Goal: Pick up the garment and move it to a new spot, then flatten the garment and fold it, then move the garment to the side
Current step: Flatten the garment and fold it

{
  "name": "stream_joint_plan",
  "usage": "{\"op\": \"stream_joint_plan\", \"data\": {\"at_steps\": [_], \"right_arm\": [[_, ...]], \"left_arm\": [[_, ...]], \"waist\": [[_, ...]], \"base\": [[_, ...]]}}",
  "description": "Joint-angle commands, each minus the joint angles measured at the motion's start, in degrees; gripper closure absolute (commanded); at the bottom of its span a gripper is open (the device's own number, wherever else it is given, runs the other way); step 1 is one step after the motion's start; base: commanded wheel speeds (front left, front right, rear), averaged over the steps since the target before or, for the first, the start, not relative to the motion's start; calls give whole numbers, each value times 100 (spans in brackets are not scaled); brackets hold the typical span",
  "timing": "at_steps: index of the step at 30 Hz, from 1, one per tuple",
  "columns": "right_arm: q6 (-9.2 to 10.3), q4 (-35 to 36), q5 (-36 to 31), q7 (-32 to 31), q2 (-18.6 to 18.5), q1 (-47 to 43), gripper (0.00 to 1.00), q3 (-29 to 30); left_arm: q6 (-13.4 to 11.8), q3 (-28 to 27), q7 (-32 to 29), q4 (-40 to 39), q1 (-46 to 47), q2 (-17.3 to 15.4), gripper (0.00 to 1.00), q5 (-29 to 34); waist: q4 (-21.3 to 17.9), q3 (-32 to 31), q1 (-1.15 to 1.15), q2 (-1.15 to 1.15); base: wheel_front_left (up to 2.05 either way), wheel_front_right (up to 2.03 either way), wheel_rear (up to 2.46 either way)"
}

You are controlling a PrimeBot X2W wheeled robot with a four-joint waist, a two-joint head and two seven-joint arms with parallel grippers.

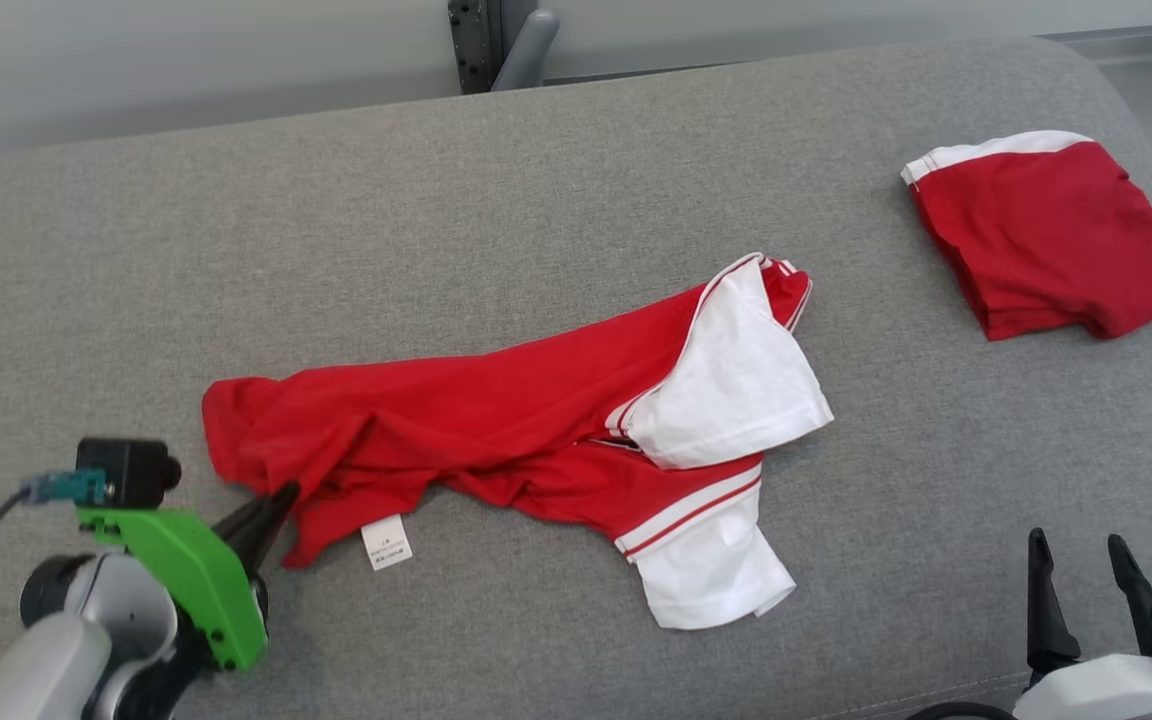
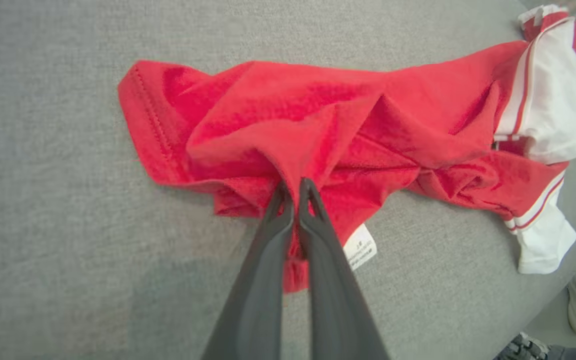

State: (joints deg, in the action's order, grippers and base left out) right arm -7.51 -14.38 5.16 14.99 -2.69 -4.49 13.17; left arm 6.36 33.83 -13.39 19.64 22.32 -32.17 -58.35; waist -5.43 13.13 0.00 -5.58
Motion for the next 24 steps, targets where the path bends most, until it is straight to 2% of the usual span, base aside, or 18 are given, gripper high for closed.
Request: {"op": "stream_joint_plan", "data": {"at_steps": [1, 6, 11, 16, 17, 18, 19, 22, 24], "right_arm": [[4, 14, 35, 6, -20, -85, 0, 46], [4, 17, 51, 6, -17, -79, 0, 92], [5, 13, -15, 6, -19, 5, 0, 62], [5, -1, -98, 6, -21, 70, 0, 32], [5, -6, -97, 6, -19, 74, 0, 28], [5, -13, -111, 6, -20, 77, 0, 25], [5, -16, -120, 6, -20, 87, 0, 12], [5, 5, -127, 6, -20, 94, 0, 9], [5, 58, -129, 6, -21, 67, 0, 40]], "left_arm": [[-106, -22, 91, -348, -395, -148, 100, -30], [-579, -16, 211, -1580, -1799, -537, 100, -229], [-894, -19, 352, -2004, -2615, -427, 100, -555], [-1032, -82, 588, -1691, -2700, -162, 100, -628], [-1046, -98, 647, -1599, -2670, -107, 85, -625], [-1063, -111, 705, -1516, -2635, -74, 55, -601], [-1090, -110, 733, -1419, -2593, -63, 0, -540], [-1155, -132, 910, -1256, -2507, -30, 0, -364], [-1292, -278, 1256, -1233, -2469, -2, 0, -260]], "waist": [[-43, -56, 0, 0], [19, -43, 0, 0], [150, -59, 0, 0], [223, -87, 0, 0], [224, -99, 0, 0], [221, -109, 0, 0], [210, -115, 0, 0], [150, -136, 0, 0], [101, -159, 0, 0]], "base": [[0, 0, 0], [0, 0, 0], [0, 0, 0], [0, 0, 0], [0, 0, 0], [0, 0, 0], [0, 0, 0], [0, 0, 0], [0, 0, 0]]}}
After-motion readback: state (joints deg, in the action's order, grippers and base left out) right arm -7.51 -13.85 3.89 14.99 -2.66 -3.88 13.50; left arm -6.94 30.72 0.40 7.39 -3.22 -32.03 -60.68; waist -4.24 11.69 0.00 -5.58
